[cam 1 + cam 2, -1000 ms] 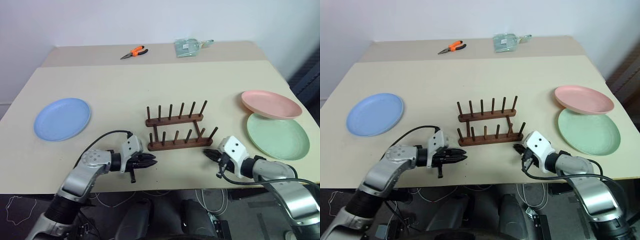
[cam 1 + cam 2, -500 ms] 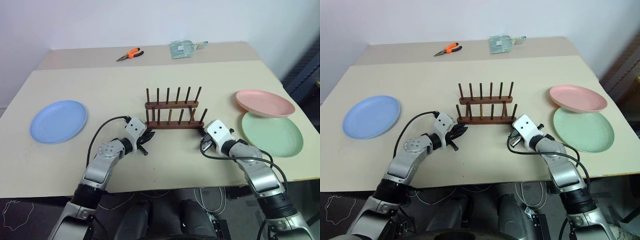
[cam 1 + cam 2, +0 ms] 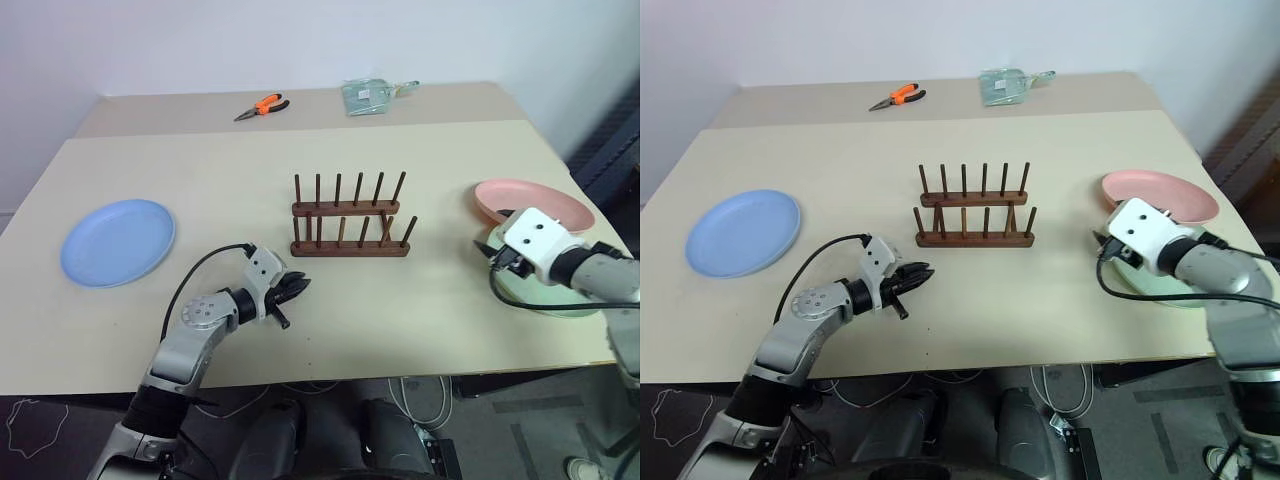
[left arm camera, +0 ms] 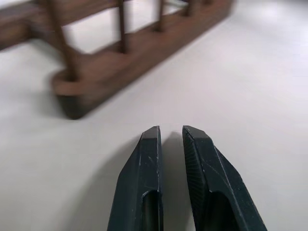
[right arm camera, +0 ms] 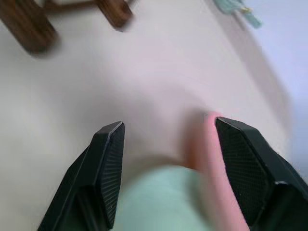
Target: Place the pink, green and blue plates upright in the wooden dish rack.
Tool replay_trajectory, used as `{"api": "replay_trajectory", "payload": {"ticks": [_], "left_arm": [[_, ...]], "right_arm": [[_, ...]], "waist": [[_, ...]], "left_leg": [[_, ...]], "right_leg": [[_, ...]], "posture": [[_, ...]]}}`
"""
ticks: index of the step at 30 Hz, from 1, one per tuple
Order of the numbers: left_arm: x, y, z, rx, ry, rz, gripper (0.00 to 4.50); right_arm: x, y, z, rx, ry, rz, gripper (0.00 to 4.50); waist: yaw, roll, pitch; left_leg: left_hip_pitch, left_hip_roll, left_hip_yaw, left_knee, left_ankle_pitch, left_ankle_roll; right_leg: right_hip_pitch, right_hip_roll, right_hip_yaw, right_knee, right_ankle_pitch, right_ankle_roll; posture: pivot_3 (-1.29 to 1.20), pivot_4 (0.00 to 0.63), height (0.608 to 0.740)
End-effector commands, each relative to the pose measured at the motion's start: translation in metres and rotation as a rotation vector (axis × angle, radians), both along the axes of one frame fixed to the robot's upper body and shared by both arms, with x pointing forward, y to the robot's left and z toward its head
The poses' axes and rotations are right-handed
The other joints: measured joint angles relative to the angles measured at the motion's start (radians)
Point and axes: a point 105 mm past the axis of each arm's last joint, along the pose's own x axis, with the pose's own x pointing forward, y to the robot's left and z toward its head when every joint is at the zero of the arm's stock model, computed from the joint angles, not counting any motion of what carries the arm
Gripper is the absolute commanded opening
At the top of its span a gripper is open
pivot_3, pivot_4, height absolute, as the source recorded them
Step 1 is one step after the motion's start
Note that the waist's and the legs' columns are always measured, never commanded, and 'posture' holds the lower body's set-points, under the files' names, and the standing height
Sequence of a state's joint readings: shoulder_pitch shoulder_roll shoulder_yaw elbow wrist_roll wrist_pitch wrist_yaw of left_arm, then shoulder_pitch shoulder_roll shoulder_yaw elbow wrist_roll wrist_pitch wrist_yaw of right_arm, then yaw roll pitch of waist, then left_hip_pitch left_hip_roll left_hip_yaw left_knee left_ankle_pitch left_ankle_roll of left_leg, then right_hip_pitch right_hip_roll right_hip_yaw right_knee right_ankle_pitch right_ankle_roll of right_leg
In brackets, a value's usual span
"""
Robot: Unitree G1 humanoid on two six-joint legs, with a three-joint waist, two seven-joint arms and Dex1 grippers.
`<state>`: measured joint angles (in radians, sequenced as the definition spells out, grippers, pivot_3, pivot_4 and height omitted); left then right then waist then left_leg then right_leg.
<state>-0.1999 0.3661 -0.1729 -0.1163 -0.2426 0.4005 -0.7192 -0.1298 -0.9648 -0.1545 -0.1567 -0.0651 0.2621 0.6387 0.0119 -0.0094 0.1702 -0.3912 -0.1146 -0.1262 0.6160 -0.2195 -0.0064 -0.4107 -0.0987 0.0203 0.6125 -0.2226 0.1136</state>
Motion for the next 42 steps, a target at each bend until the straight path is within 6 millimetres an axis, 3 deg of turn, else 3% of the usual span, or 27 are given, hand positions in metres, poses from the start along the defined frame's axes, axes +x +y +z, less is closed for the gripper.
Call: {"api": "replay_trajectory", "payload": {"ticks": [1, 7, 10, 13, 14, 15, 19, 22, 23, 24, 26, 30, 34, 42], "left_arm": [[-0.004, -0.014, 0.024, -0.07, -0.048, -0.072, 0.67], [-0.003, -0.022, 0.036, -0.109, -0.073, -0.077, 0.67], [-0.007, -0.02, 0.037, -0.104, -0.079, -0.075, 0.67], [-0.008, -0.016, 0.037, -0.103, -0.079, -0.059, 0.67], [-0.009, -0.015, 0.036, -0.102, -0.077, -0.056, 0.67], [-0.01, -0.015, 0.036, -0.101, -0.075, -0.054, 0.67], [-0.011, -0.013, 0.035, -0.093, -0.073, -0.048, 0.67], [-0.01, -0.01, 0.035, -0.091, -0.075, -0.036, 0.67], [-0.009, -0.01, 0.035, -0.09, -0.075, -0.032, 0.67], [-0.007, -0.009, 0.034, -0.089, -0.077, -0.027, 0.67], [-0.006, -0.008, 0.033, -0.088, -0.08, -0.023, 0.67], [-0.004, -0.007, 0.035, -0.09, -0.09, -0.018, 0.67], [-0.003, -0.006, 0.035, -0.093, -0.09, -0.017, 0.67], [-0.006, -0.005, 0.034, -0.086, -0.087, -0.024, 0.67]], "right_arm": [[0.011, -0.028, 0.008, -0.137, -0.055, -0.096, 3.1], [0.036, -0.063, -0.018, -0.302, -0.036, -0.194, 3.1], [0.042, -0.067, -0.025, -0.329, -0.035, -0.203, 2.26], [0.046, -0.063, -0.022, -0.309, -0.056, -0.197, 0.73], [0.047, -0.061, -0.02, -0.309, -0.067, -0.191, 0.17], [0.048, -0.06, -0.018, -0.314, -0.08, -0.185, 0.03], [0.05, -0.05, 0.01, -0.34, -0.204, -0.162, 0.03], [0.049, -0.027, 0.044, -0.264, -0.344, -0.115, 0.03], [0.049, -0.019, 0.054, -0.203, -0.387, -0.105, 0.03], [0.045, 0.016, 0.081, 0.204, -0.475, -0.04, 0.03], [0.026, 0.061, 0.113, 0.76, -0.481, 0.136, 0.03], [-0.004, 0.095, 0.127, 1.234, -0.374, 0.285, 0.03], [-0.016, 0.116, 0.12, 1.402, -0.273, 0.292, 0.03], [-0.024, 0.142, 0.091, 1.382, -0.131, 0.253, 0.03]], "waist": [[0.0, 0.0, 0.0], [-0.005, 0.0, 0.001], [-0.003, 0.0, 0.001], [-0.004, 0.001, 0.002], [-0.005, 0.001, 0.002], [-0.005, 0.001, 0.002], [-0.003, 0.001, 0.002], [-0.004, 0.003, 0.004], [-0.004, 0.003, 0.004], [-0.005, 0.002, 0.004], [-0.022, 0.0, 0.006], [-0.009, 0.001, 0.007], [0.003, 0.001, 0.007], [-0.003, 0.002, 0.007]], "left_leg": [[0.0, 0.0, 0.0, 0.0, 0.0, 0.0], [0.0, 0.0, 0.002, 0.0, 0.0, 0.0], [0.0, 0.0, 0.003, -0.001, 0.0, 0.0], [0.0, 0.0, 0.003, -0.001, 0.0, 0.0], [0.0, 0.0, 0.003, -0.001, 0.0, 0.0], [0.0, 0.0, 0.003, -0.001, 0.0, 0.0], [0.0, 0.0, 0.003, 0.0, 0.0, 0.001], [0.0, 0.0, 0.004, 0.0, 0.0, 0.001], [0.0, 0.0, 0.004, 0.0, 0.0, 0.001], [0.0, 0.0, 0.004, 0.0, 0.0, 0.001], [0.0, 0.004, 0.003, 0.0, -0.001, 0.0], [-0.001, 0.004, -0.002, 0.0, -0.001, -0.001], [-0.002, 0.001, -0.004, 0.0, -0.001, -0.001], [-0.004, 0.002, -0.001, -0.001, -0.001, -0.001]], "right_leg": [[0.0, 0.0, 0.0, 0.0, 0.0, 0.0], [-0.001, 0.0, 0.001, 0.0, 0.0, -0.001], [-0.001, 0.0, 0.001, 0.0, 0.0, -0.001], [-0.001, 0.0, 0.002, 0.0, 0.0, 0.0], [-0.001, 0.0, 0.002, 0.0, 0.0, 0.0], [-0.001, 0.0, 0.002, 0.0, 0.0, 0.0], [-0.001, 0.0, 0.002, 0.0, 0.0, 0.0], [-0.002, 0.0, 0.003, 0.001, 0.0, 0.0], [-0.002, 0.0, 0.003, 0.001, 0.0, 0.0], [-0.002, 0.001, 0.003, 0.001, 0.0, 0.0], [-0.002, 0.002, 0.004, 0.001, 0.001, 0.0], [-0.002, 0.003, 0.001, 0.002, 0.002, 0.002], [-0.002, 0.002, 0.0, 0.0, 0.001, -0.001], [-0.007, 0.001, 0.002, 0.001, 0.001, -0.001]], "posture": [[0.0, 0.15, 0.739], [0.0, 0.15, 0.739], [0.0, 0.15, 0.739], [0.0, 0.15, 0.739], [0.0, 0.15, 0.739], [0.0, 0.15, 0.739], [0.0, 0.15, 0.739], [0.0, 0.15, 0.739], [0.0, 0.15, 0.739], [0.0, 0.15, 0.739], [0.0, 0.15, 0.739], [0.0, 0.15, 0.739], [0.0, 0.15, 0.739], [0.0, 0.15, 0.739]]}}
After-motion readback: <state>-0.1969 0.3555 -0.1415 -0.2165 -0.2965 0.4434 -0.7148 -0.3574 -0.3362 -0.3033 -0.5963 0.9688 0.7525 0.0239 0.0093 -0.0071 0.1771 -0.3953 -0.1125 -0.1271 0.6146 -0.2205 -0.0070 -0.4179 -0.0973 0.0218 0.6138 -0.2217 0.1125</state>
